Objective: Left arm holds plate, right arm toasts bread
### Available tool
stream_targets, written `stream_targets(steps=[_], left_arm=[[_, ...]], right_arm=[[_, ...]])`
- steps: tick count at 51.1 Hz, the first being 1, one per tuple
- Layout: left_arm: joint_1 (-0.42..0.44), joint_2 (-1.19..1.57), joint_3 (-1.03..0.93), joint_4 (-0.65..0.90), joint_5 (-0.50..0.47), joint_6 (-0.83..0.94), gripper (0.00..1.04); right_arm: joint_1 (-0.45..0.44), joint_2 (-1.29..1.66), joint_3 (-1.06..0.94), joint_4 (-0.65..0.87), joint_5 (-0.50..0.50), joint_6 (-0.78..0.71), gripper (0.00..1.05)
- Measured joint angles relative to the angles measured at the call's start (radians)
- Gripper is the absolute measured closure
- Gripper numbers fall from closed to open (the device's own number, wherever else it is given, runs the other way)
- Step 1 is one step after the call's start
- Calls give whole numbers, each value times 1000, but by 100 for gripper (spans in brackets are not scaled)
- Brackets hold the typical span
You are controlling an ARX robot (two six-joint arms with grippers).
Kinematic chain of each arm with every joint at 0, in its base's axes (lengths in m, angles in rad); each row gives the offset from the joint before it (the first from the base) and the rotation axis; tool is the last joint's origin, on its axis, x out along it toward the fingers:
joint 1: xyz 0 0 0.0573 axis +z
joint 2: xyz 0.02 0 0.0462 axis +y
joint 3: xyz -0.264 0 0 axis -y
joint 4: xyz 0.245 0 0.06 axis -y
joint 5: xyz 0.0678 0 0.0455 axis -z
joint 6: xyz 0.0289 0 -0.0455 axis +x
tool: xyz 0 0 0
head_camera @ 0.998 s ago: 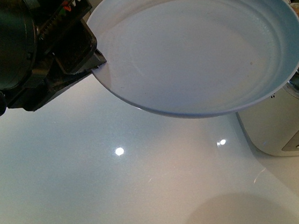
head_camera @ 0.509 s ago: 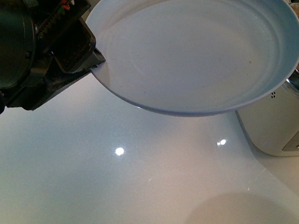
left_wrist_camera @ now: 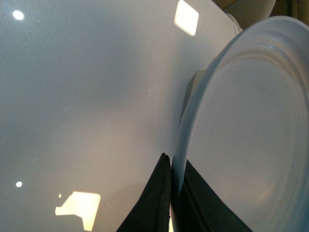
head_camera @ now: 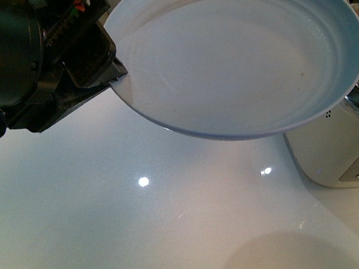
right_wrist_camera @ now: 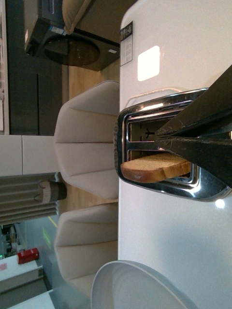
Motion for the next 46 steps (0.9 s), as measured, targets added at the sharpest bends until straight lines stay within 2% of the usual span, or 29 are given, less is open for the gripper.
stream_targets(steps=[38, 42, 46], left_arm=[[0, 0, 0, 0, 0, 0, 101], [0, 0, 0, 0, 1, 0, 101], [0, 0, 0, 0, -1, 0, 101]], right_arm=[[-1, -296, 0, -290, 0, 0, 103], [-1, -414, 0, -440, 2, -1, 103], [-1, -457, 0, -459, -1, 0, 103]])
